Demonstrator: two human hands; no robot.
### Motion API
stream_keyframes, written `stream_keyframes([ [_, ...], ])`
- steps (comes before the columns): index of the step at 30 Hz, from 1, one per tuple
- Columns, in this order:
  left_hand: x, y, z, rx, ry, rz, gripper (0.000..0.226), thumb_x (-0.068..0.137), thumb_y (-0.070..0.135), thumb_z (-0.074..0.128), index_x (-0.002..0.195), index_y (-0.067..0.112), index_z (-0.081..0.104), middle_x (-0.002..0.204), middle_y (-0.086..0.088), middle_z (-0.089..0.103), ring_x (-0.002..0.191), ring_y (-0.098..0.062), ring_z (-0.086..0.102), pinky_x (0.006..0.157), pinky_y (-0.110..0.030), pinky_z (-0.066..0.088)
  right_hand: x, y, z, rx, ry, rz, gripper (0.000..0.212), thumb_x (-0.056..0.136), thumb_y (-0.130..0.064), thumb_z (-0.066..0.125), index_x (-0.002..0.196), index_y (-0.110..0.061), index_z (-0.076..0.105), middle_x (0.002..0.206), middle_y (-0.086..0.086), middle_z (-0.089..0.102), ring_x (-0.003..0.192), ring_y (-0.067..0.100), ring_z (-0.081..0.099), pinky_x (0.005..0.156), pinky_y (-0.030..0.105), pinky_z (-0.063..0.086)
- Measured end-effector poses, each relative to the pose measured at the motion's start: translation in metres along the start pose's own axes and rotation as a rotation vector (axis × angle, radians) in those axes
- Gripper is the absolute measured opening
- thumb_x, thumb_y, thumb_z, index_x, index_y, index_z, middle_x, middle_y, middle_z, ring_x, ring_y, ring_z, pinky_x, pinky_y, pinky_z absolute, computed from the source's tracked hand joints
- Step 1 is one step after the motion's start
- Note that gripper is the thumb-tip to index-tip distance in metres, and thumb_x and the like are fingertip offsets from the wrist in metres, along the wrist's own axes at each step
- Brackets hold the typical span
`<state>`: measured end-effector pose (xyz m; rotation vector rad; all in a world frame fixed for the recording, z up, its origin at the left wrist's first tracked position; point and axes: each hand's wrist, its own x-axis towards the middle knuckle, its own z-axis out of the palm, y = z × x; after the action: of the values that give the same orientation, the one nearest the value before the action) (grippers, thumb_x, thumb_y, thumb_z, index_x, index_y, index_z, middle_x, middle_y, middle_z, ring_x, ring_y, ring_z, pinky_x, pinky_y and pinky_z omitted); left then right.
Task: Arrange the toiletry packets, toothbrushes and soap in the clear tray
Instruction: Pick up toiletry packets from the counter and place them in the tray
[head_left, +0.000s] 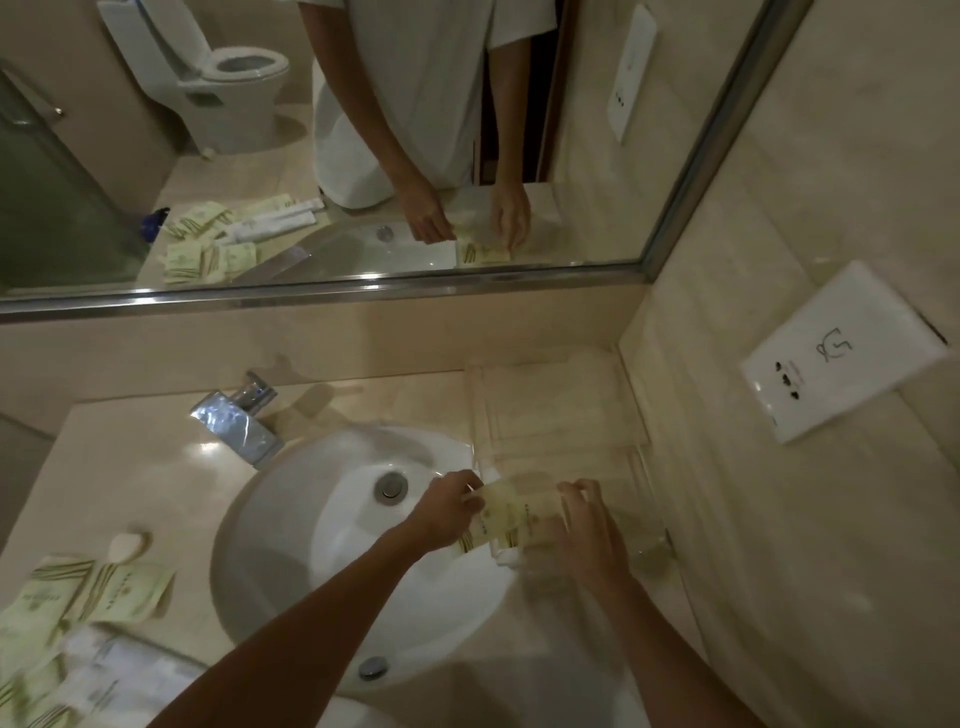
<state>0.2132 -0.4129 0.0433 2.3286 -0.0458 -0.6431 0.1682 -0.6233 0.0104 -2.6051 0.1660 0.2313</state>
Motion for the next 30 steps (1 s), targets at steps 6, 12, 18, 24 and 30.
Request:
stream_keyframes([
  [6,0.024,0.030,0.037,0.082,-0.038,0.134,0.020,0.094,0.019,0.051,0.112,0.017,0.057,0.105,-0.010,0.067,0.091,-0.026,0.063,0.083,-0.039,0.052,0.002,0.023,-0.020,-0.007,0.098,0.128,0.025,0.086,-0.012,0.056,0.110,-0.016,0.058,0.120,0.005,0.050,0.096,0.027,0.063,0.078,0.034,0.048],
  [12,0.047,0.037,0.054,0.258,-0.137,0.178,0.034,0.092,0.004,0.043,0.123,0.016,0.051,0.120,-0.010,0.060,0.111,-0.027,0.054,0.094,-0.043,0.045,0.006,0.034,-0.022,0.033,0.132,0.168,0.025,0.081,-0.003,0.061,0.103,-0.014,0.061,0.112,0.007,0.054,0.091,0.029,0.063,0.072,0.035,0.048],
  [18,0.048,0.019,0.061,0.437,-0.081,0.272,0.039,0.090,0.000,0.049,0.127,0.012,0.049,0.126,-0.011,0.048,0.114,-0.027,0.044,0.097,-0.038,0.041,0.015,0.030,-0.026,0.050,0.130,0.226,0.021,0.082,-0.013,0.057,0.102,-0.020,0.059,0.113,0.003,0.051,0.088,0.027,0.062,0.071,0.036,0.048],
  [24,0.044,0.013,0.058,0.420,-0.039,0.318,0.039,0.090,0.003,0.052,0.128,0.008,0.051,0.127,-0.013,0.050,0.114,-0.028,0.046,0.098,-0.038,0.045,0.022,0.021,-0.028,0.013,0.075,0.247,0.019,0.085,-0.016,0.054,0.103,-0.022,0.058,0.114,0.000,0.050,0.090,0.024,0.061,0.071,0.032,0.044],
  [30,0.035,0.005,0.035,0.252,-0.008,0.384,0.032,0.083,0.008,0.059,0.115,0.012,0.057,0.116,-0.009,0.053,0.108,-0.024,0.046,0.093,-0.033,0.043,0.026,0.002,-0.031,-0.006,0.031,0.166,0.017,0.088,-0.016,0.053,0.103,-0.022,0.058,0.112,-0.001,0.054,0.090,0.021,0.061,0.073,0.031,0.048],
])
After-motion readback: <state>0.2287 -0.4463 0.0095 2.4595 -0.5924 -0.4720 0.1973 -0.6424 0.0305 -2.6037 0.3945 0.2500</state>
